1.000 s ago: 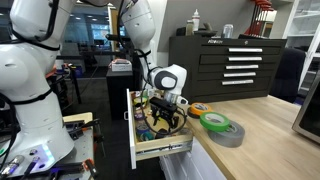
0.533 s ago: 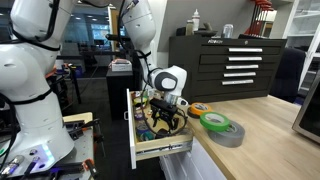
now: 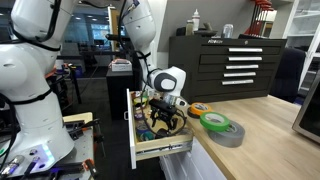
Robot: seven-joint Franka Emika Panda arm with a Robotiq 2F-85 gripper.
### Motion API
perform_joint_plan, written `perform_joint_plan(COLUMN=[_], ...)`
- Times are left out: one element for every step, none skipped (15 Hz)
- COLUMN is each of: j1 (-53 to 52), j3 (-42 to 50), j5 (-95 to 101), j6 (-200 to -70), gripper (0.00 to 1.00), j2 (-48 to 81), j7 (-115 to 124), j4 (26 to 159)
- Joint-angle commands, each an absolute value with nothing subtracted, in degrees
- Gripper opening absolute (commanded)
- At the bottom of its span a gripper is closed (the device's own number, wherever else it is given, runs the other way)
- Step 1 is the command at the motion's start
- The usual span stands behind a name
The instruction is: Remove the black tape out of the open drawer
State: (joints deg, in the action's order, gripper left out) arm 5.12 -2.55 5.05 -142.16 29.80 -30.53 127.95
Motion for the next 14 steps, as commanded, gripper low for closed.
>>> perform_joint_plan(j1=[6.8, 6.9, 7.0, 7.1, 7.1, 7.2, 7.4, 7.5, 7.7, 7.9, 8.1, 8.2, 8.3, 8.4], j3=[-4.1, -4.1, -4.1, -4.1, -4.1, -4.1, -4.2, -4.2, -4.3, -4.5, -4.9, -5.2, -5.4, -5.8], j5=[5.2, 5.2, 5.3, 5.2, 5.3, 5.3, 5.0, 5.0, 5.0, 4.7, 4.5, 4.4, 4.4, 4.2], j6=[-143.8, -144.0, -144.1, -144.2, -144.4, -144.6, -144.7, -144.7, -144.8, -144.7, -144.6, -144.7, -144.7, -145.0], gripper=[0.85, 0.74, 0.67, 0.6, 0.53, 0.46, 0.39, 0.34, 0.27, 0.22, 0.17, 0.1, 0.04, 0.02], j2=[30.7, 30.7, 30.6, 30.7, 30.7, 30.7, 30.7, 30.7, 30.7, 30.7, 30.4, 30.2, 29.8, 29.4], j7=[-31.5, -31.6, -31.6, -31.6, -31.6, -31.6, -31.8, -31.8, -31.8, -32.0, -32.2, -32.2, -32.4, -32.6], j4=[127.8, 127.8, 127.8, 127.8, 127.8, 127.9, 127.8, 127.9, 127.9, 127.9, 128.1, 128.4, 128.6, 129.0])
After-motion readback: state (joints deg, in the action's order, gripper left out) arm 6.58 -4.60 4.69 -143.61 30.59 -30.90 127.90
